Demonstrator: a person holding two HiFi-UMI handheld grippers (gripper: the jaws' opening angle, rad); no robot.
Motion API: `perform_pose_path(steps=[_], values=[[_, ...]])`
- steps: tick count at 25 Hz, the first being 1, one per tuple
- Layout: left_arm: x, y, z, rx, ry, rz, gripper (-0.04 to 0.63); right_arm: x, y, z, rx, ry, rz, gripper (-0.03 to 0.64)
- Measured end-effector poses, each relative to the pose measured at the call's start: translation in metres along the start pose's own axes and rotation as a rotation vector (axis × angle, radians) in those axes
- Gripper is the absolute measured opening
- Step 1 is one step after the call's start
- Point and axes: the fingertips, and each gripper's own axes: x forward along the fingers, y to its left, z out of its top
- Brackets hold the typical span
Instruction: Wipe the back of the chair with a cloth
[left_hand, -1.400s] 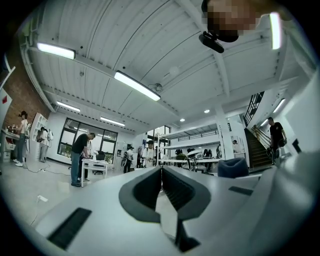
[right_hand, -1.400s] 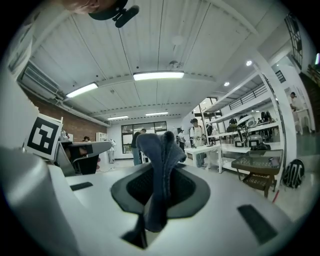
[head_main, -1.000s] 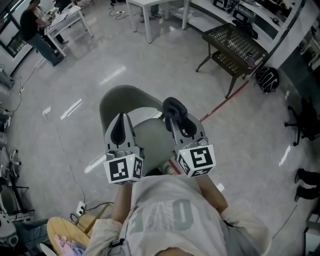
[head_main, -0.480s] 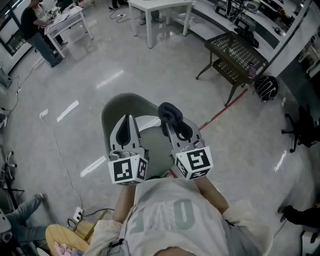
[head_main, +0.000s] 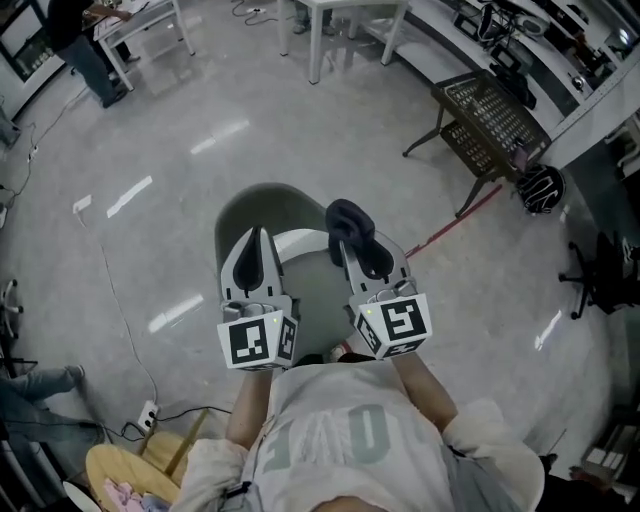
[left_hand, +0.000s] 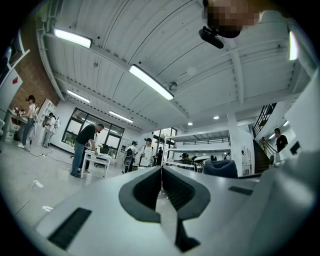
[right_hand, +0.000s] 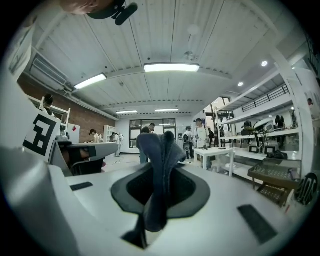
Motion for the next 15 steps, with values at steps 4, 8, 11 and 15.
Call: perform_pose_path(steps=[4,8,11,15], values=[[0.001,0.026,-0.003,-0.008,0.011,0.016,0.015,0.021,0.025,-0.004,0.036,0.013,0.05,0.06],[0.001,0.045,-0.014,-0.01,0.028,0.062,0.015,0.034,0.038,-0.005,0.027,0.026,0.082,0.06],[-0.004,0.058,-0.026,-0.001,0.043,0.122,0.015,0.042,0.04,-0.012,0.025,0.042,0.118,0.06],[-0.007,0.072,-0.037,0.041,0.047,0.194,0.015,0.062,0.038,-0.023,0.025,0.047,0.169,0.06]])
